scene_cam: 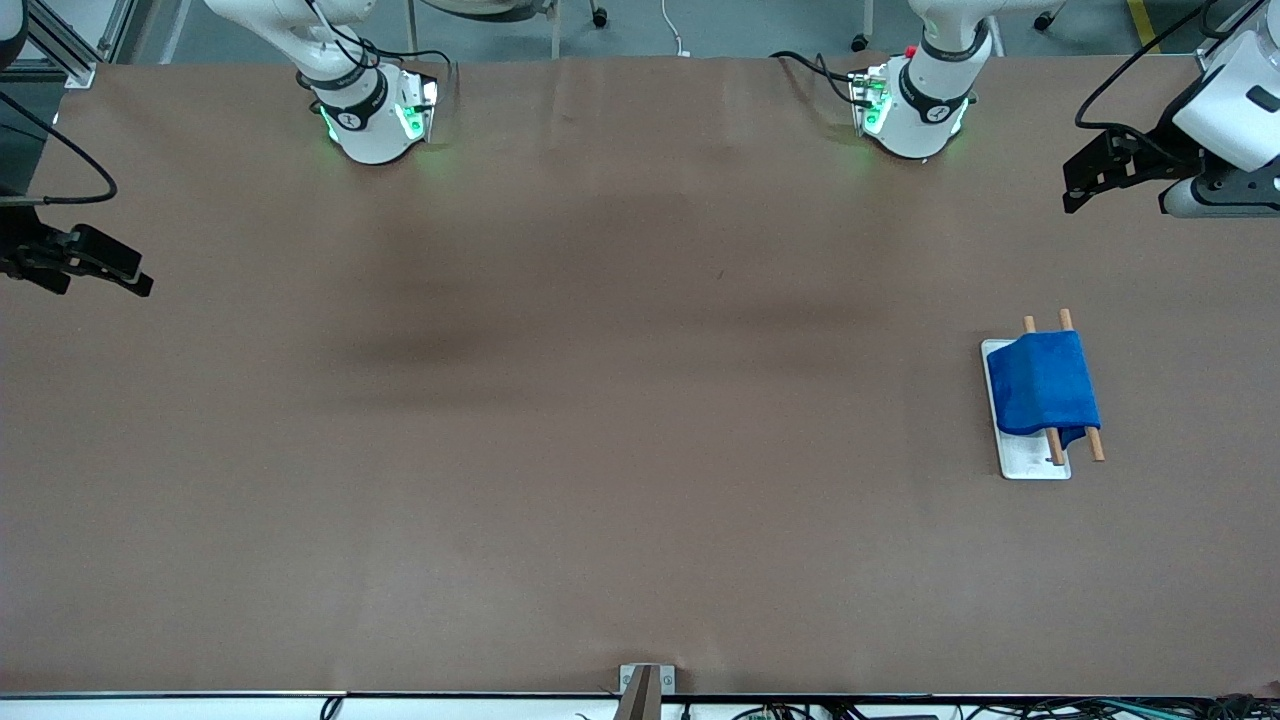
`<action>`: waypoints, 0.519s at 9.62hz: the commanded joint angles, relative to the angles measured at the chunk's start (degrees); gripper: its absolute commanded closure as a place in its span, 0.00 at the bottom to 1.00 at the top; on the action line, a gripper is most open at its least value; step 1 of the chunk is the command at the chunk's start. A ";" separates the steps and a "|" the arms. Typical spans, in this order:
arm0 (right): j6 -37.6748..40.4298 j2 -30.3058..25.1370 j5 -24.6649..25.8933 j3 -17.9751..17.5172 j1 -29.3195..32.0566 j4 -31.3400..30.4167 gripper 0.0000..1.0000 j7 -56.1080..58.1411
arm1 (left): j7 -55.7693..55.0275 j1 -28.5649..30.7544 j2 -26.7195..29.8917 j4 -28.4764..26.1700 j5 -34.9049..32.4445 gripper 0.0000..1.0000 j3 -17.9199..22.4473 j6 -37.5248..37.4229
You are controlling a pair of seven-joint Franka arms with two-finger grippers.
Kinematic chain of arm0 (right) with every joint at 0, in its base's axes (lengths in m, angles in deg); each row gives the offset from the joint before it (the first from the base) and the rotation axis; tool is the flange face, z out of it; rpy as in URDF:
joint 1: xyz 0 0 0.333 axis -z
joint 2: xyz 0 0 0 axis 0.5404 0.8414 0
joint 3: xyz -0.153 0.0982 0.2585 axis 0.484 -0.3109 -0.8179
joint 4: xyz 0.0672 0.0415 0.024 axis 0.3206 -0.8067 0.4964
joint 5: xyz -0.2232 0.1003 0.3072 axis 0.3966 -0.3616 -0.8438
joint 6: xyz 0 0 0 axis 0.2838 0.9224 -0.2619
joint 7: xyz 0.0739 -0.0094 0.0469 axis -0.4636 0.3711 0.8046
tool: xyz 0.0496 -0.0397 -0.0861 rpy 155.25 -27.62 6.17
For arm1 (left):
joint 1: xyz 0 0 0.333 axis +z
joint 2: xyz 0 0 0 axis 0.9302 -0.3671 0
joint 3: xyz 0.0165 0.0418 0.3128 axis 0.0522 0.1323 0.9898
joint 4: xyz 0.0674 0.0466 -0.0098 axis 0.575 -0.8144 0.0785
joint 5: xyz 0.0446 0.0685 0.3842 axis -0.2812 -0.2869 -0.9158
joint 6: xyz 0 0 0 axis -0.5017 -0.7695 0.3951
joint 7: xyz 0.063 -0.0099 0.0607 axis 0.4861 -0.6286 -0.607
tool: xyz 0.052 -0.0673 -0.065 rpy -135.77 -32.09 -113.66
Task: Right arm passes towel to left arm to hang
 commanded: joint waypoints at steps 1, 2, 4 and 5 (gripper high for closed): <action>-0.45 -0.32 0.82 -0.66 0.87 -0.51 0.00 0.79 | -0.05 -0.27 -1.28 -0.20 0.00 0.00 -0.57 0.18; -0.45 -0.32 0.82 -0.66 0.95 -0.51 0.00 0.79 | 0.05 0.00 -1.63 0.25 0.00 0.00 -0.66 0.18; -0.45 -0.32 0.82 -0.66 0.87 -0.42 0.00 0.79 | 0.04 0.08 -1.90 0.34 0.00 0.00 -0.57 0.09; -0.45 -0.32 0.82 -0.66 0.87 -0.42 0.00 0.79 | 0.48 0.35 -1.99 0.43 0.08 0.00 -0.48 0.09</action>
